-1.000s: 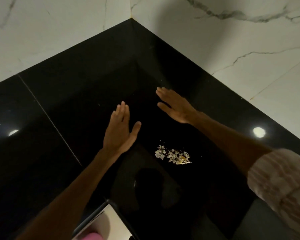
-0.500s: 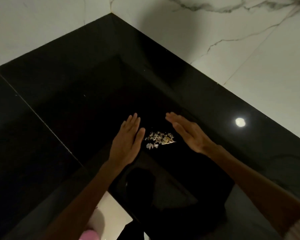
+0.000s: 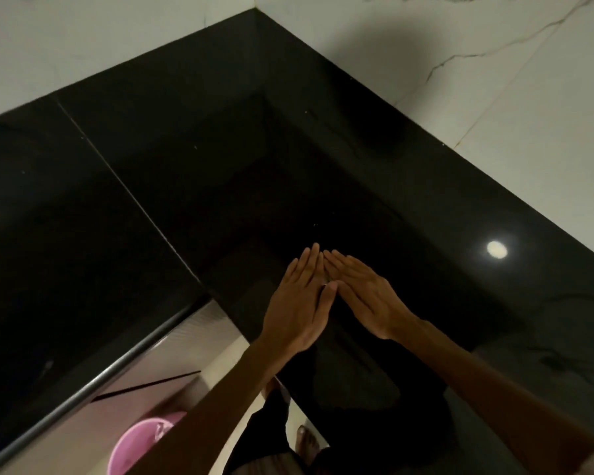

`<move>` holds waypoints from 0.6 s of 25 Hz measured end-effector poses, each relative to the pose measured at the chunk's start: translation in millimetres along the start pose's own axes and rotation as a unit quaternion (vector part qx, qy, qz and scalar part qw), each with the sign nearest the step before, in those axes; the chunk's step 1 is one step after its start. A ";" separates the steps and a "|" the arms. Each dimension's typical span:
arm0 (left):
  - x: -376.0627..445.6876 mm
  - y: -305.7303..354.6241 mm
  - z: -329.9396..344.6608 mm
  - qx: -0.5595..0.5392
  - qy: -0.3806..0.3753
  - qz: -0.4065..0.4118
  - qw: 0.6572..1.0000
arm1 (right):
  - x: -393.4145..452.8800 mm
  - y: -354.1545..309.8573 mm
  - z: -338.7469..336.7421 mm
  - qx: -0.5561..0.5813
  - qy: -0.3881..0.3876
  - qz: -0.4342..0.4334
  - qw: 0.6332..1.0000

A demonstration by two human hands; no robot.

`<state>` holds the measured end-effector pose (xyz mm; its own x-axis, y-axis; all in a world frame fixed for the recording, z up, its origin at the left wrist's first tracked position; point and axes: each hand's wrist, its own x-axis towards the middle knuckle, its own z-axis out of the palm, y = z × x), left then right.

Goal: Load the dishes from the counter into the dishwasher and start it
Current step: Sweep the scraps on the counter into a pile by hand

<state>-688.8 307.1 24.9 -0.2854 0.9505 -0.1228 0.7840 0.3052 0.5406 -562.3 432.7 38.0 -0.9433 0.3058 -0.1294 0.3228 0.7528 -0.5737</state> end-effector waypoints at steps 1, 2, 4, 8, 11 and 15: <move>-11.3 7.0 6.7 -0.019 0.000 0.000 1.000 | -11.6 -2.5 2.0 0.044 0.004 0.007 0.999; -18.9 11.3 11.8 -0.046 0.007 -0.004 0.999 | -20.0 -5.3 0.8 0.110 0.018 0.024 0.993; -24.4 14.0 15.5 -0.119 0.049 -0.028 0.991 | -22.9 -6.4 -8.1 0.255 0.084 0.090 0.959; -3.8 -0.2 1.1 -0.169 0.195 -0.121 0.958 | 26.4 6.0 -31.4 0.142 0.074 0.139 0.977; 20.5 -10.7 -19.9 -0.120 0.153 -0.134 0.972 | 74.3 10.0 -30.4 0.033 -0.007 0.067 0.997; 5.9 1.3 -15.9 -0.062 0.116 -0.094 0.987 | 56.8 12.0 -17.8 0.022 -0.032 -0.044 0.998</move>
<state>-698.2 312.2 38.1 -0.5500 0.8339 -0.0447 0.6349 0.4524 0.6263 -610.7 469.5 38.1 -0.9714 0.2010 -0.1266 0.2357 0.7480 -0.6204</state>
